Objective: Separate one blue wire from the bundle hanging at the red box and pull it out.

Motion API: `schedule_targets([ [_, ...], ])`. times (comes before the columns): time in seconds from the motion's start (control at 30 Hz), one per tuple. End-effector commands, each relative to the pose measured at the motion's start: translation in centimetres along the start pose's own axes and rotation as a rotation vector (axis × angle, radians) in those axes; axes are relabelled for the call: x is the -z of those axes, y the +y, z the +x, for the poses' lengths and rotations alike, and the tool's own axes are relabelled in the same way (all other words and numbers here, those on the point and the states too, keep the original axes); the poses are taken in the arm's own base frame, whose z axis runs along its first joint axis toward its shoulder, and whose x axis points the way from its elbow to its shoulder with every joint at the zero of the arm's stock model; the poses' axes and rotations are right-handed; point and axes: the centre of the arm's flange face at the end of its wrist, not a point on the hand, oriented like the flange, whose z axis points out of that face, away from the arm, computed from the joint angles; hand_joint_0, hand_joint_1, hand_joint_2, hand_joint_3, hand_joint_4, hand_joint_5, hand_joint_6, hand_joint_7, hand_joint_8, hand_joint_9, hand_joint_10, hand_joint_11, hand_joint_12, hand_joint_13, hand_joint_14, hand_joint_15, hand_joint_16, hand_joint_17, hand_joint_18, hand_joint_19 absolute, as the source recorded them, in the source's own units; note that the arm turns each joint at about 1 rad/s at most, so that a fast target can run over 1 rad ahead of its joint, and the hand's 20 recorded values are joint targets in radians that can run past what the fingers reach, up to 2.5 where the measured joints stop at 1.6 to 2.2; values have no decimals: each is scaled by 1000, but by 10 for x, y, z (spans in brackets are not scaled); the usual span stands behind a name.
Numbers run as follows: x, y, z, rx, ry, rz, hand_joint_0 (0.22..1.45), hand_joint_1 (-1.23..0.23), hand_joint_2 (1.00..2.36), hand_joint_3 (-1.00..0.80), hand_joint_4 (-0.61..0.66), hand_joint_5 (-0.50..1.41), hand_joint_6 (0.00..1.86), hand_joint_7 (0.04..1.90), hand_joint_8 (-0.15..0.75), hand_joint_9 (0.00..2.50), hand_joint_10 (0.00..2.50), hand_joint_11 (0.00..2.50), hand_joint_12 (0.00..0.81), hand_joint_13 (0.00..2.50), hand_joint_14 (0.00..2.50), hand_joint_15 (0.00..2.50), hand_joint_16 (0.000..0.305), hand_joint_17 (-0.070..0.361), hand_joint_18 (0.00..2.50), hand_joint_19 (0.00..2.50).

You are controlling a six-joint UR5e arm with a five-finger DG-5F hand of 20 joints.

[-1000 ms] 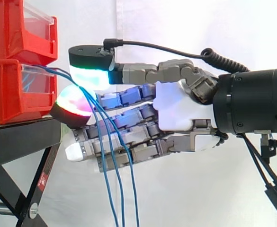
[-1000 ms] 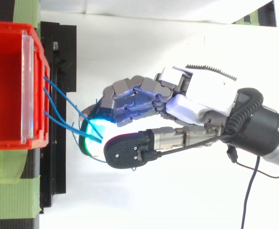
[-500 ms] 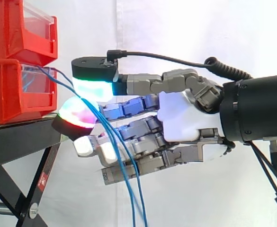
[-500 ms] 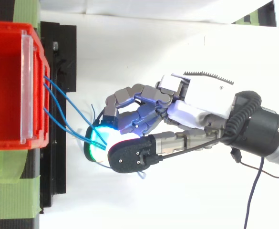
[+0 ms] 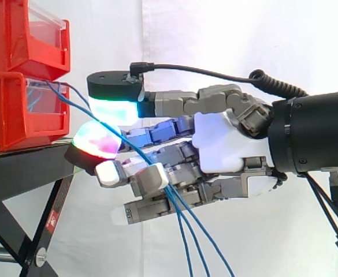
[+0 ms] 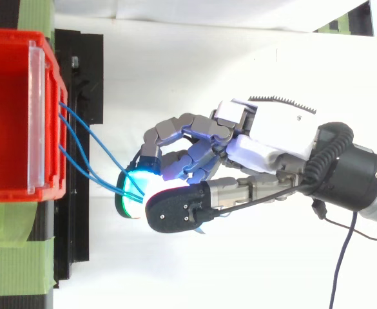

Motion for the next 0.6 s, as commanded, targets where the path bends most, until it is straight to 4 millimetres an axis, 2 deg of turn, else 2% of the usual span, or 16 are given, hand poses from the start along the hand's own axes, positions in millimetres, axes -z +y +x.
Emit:
schedule_targets([
  [0.0, 0, 0, 1, 2, 1, 0, 643, -767, 1031, -94, 157, -211, 844, 1015, 320, 971, 20, 864, 321, 1387, 19, 1345, 57, 128, 483, 255],
  [0.23, 1, 0, -2, 3, 0, 8, 649, -772, 1030, -107, 159, -211, 843, 1009, 316, 968, 20, 869, 315, 1370, 20, 1348, 57, 128, 488, 262],
  [0.4, 2, 10, -6, -2, -3, 0, 655, -776, 1029, -122, 167, -213, 844, 1001, 315, 960, 20, 874, 315, 1364, 20, 1352, 57, 128, 487, 262],
  [0.53, 6, 23, -8, -3, -5, -8, 659, -781, 1029, -134, 168, -214, 844, 1003, 313, 949, 21, 879, 316, 1358, 20, 1356, 57, 128, 489, 260],
  [0.57, 10, 32, -10, 5, -7, -6, 661, -782, 1029, -134, 169, -215, 845, 998, 313, 946, 20, 882, 318, 1356, 19, 1363, 57, 127, 489, 261],
])
